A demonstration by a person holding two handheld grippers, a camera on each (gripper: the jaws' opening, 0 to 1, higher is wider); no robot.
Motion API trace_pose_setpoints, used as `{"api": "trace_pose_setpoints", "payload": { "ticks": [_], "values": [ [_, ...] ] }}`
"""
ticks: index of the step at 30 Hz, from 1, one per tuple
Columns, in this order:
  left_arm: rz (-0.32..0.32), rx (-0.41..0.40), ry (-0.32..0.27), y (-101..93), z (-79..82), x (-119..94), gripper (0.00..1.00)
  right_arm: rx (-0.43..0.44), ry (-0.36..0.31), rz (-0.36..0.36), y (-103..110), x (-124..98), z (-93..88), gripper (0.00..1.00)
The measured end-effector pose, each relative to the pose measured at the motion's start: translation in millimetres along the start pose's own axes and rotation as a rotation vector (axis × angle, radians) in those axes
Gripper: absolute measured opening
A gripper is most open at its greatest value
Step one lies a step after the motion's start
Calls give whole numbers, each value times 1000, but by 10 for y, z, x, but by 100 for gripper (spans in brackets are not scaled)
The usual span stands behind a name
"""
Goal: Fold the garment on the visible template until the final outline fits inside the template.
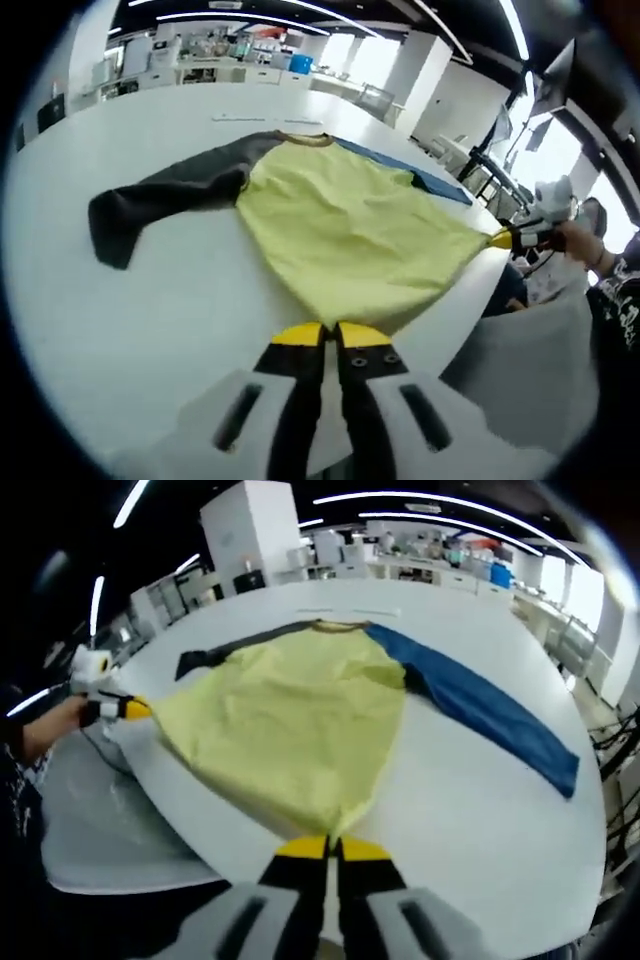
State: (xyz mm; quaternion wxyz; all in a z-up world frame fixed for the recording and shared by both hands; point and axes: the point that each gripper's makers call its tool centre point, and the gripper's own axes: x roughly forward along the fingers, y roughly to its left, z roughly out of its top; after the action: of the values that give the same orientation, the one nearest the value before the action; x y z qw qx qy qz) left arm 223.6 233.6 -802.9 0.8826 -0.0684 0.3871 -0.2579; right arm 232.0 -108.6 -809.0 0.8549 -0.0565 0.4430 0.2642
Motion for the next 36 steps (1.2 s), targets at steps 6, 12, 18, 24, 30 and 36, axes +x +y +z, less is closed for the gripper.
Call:
{"api": "trace_pose_setpoints", "payload": {
  "ticks": [6,12,18,24,30,36],
  "values": [
    [3,15,27,-9,-60,-50,1,28,16,0,27,-55,-35,0],
    [-2,8,38,-26,-102,-107,1,38,32,2,70,-118,-89,0],
    [11,6,55,30,-162,-83,1,45,46,-7,58,-67,-136,0],
    [19,4,36,56,-107,5,1,18,74,-27,55,37,-225,0],
    [23,26,21,62,-50,128,2,18,89,-41,41,89,-299,0],
    [3,23,-9,4,112,267,1,32,89,-42,20,102,-309,0]
  ]
}}
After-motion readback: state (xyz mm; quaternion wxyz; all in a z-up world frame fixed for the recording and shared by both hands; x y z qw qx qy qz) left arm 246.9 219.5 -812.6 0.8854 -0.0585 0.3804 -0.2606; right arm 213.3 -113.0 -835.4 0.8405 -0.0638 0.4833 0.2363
